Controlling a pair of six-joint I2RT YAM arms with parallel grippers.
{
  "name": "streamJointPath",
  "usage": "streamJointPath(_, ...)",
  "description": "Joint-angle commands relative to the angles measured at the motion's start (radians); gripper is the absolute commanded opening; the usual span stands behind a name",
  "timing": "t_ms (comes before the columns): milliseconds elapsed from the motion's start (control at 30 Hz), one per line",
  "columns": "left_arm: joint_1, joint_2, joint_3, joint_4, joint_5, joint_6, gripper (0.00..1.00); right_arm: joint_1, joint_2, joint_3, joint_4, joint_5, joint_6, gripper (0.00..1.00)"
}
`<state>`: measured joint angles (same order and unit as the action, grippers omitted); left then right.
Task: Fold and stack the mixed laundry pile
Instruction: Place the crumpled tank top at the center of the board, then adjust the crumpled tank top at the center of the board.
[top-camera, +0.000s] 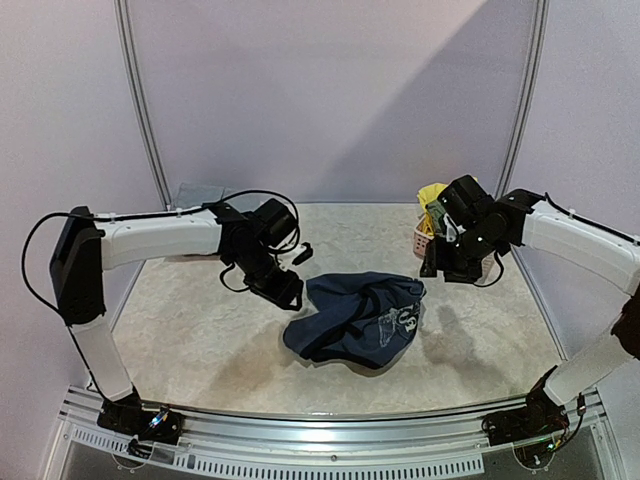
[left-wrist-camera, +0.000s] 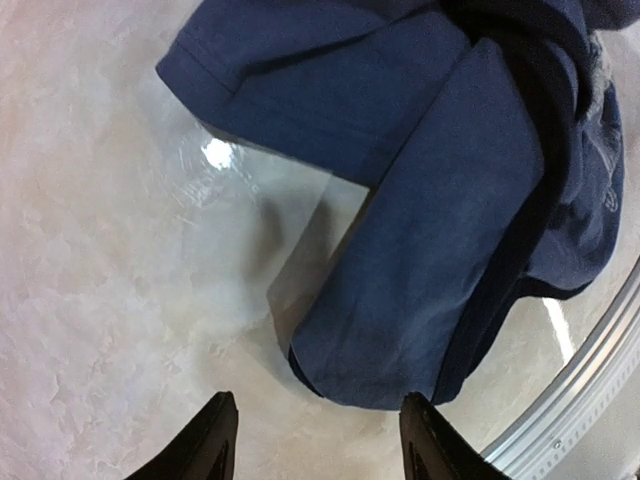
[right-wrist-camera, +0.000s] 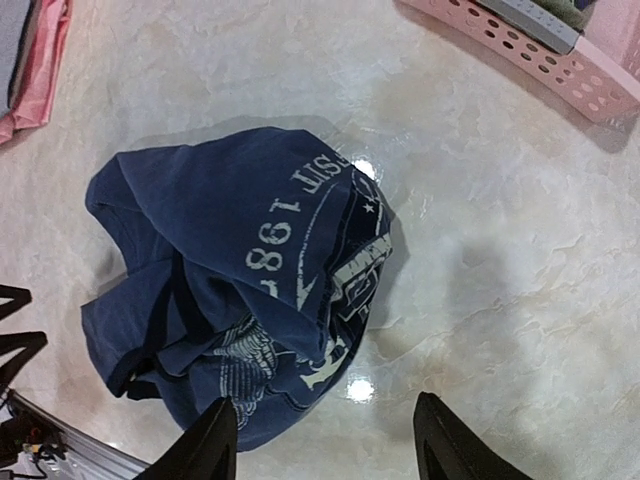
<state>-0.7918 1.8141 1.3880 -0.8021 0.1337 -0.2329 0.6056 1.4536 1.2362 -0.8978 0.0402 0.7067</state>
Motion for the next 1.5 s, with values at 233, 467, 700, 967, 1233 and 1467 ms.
streamJointPath(233, 0.005, -0.128, -0.138, 0.047, 0.008, -0.012, 0.56, 0.055, -0.043, 0.03, 0.071, -0.132, -0.04, 0.66)
streamJointPath(467, 0.052, -0.075, -0.071, 0.078, 0.012, -0.019, 0.57, 0.165, -0.004, 0.035, 0.119, -0.127, -0.048, 0.67)
streamJointPath(700, 0.086, 0.037, 0.029, 0.095, 0.049, 0.013, 0.6, 0.265, 0.01, 0.02, 0.114, -0.086, -0.031, 0.67)
streamJointPath(967, 0.101, 0.176, 0.145, 0.114, 0.087, 0.038, 0.66, 0.307, -0.046, -0.054, 0.101, -0.06, 0.043, 0.68)
streamJointPath(1233, 0.101, 0.31, 0.263, 0.107, 0.103, 0.063, 0.7, 0.338, -0.072, -0.092, 0.079, -0.066, 0.068, 0.77)
streamJointPath(1467, 0.1, 0.399, 0.321, 0.113, 0.125, 0.066, 0.68, 0.38, -0.03, -0.086, 0.092, -0.064, 0.089, 0.8)
